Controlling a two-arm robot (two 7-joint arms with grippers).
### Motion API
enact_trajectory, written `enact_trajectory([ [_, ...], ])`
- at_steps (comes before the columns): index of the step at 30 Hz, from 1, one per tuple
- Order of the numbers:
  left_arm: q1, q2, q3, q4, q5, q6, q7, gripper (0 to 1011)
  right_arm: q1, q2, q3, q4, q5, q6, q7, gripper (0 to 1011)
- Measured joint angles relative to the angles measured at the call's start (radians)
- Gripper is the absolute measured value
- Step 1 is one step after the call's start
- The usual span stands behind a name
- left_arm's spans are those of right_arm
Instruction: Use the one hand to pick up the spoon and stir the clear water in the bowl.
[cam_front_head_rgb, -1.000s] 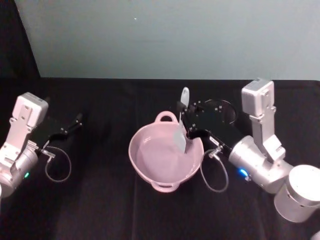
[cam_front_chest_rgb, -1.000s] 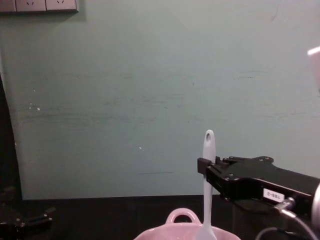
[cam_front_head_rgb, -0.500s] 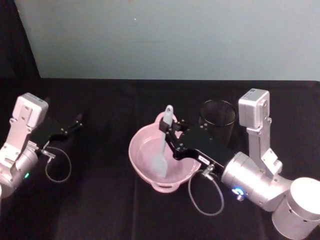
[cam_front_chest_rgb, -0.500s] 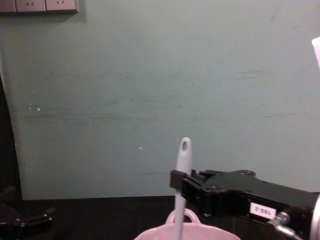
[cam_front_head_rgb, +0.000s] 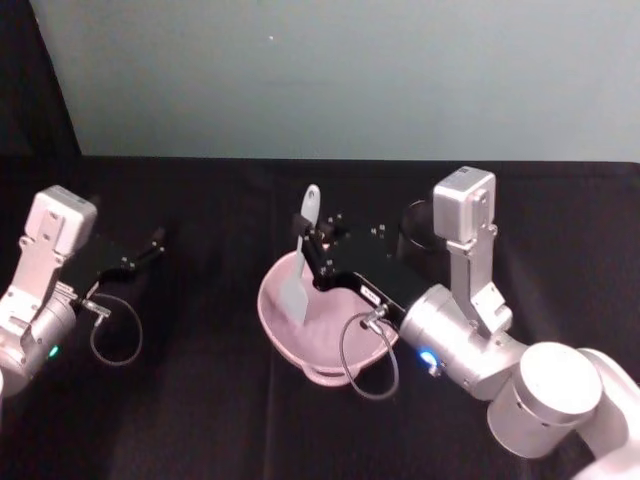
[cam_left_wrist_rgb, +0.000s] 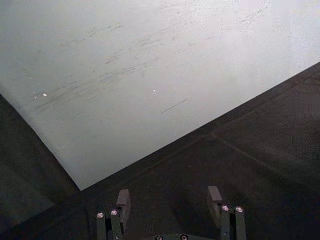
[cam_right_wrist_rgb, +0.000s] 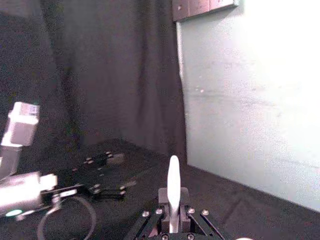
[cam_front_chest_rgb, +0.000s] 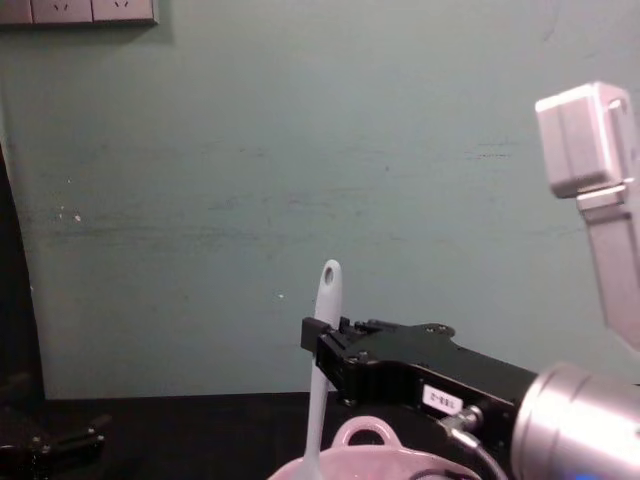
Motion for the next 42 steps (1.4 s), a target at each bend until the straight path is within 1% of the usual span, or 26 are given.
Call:
enact_trajectory([
  [2, 0.0, 0.0, 0.0, 0.0, 0.0, 0.0, 0.0, 1011, 0.023, -0.023, 0.001, 0.042, -0.029, -0.024, -0.019, 117],
  [6, 0.0, 0.0, 0.0, 0.0, 0.0, 0.0, 0.0, 1011, 0.047, -0.048, 0.011, 0.084, -0.062, -0.048, -0.042, 117],
  [9, 0.0, 0.0, 0.0, 0.0, 0.0, 0.0, 0.0, 1011, 0.059, -0.058, 0.022, 0.108, -0.084, -0.061, -0.056, 117],
  [13, 0.0, 0.0, 0.0, 0.0, 0.0, 0.0, 0.0, 1011, 0.064, -0.059, 0.034, 0.12, -0.101, -0.067, -0.064, 117],
  [17, 0.0, 0.0, 0.0, 0.0, 0.0, 0.0, 0.0, 1011, 0.062, -0.052, 0.057, 0.123, -0.117, -0.069, -0.065, 117],
  [22, 0.0, 0.0, 0.0, 0.0, 0.0, 0.0, 0.0, 1011, 0.05, -0.04, 0.081, 0.111, -0.125, -0.069, -0.063, 117],
  [23, 0.0, 0.0, 0.0, 0.0, 0.0, 0.0, 0.0, 1011, 0.044, -0.034, 0.087, 0.099, -0.125, -0.065, -0.061, 117],
  [26, 0.0, 0.0, 0.0, 0.0, 0.0, 0.0, 0.0, 1011, 0.03, -0.022, 0.097, 0.077, -0.122, -0.053, -0.05, 117],
  [28, 0.0, 0.0, 0.0, 0.0, 0.0, 0.0, 0.0, 1011, 0.011, -0.009, 0.105, 0.047, -0.11, -0.034, -0.034, 117],
  [32, 0.0, 0.0, 0.0, 0.0, 0.0, 0.0, 0.0, 1011, -0.025, 0.012, 0.112, -0.006, -0.081, -0.001, -0.008, 117],
  [33, 0.0, 0.0, 0.0, 0.0, 0.0, 0.0, 0.0, 1011, -0.042, 0.02, 0.112, -0.029, -0.066, 0.014, 0.002, 117],
  [34, 0.0, 0.0, 0.0, 0.0, 0.0, 0.0, 0.0, 1011, -0.058, 0.027, 0.112, -0.05, -0.05, 0.028, 0.012, 117],
  [39, 0.0, 0.0, 0.0, 0.0, 0.0, 0.0, 0.0, 1011, -0.092, 0.042, 0.101, -0.099, -0.008, 0.07, 0.03, 117],
  [42, 0.0, 0.0, 0.0, 0.0, 0.0, 0.0, 0.0, 1011, -0.1, 0.045, 0.09, -0.113, 0.015, 0.09, 0.035, 117],
])
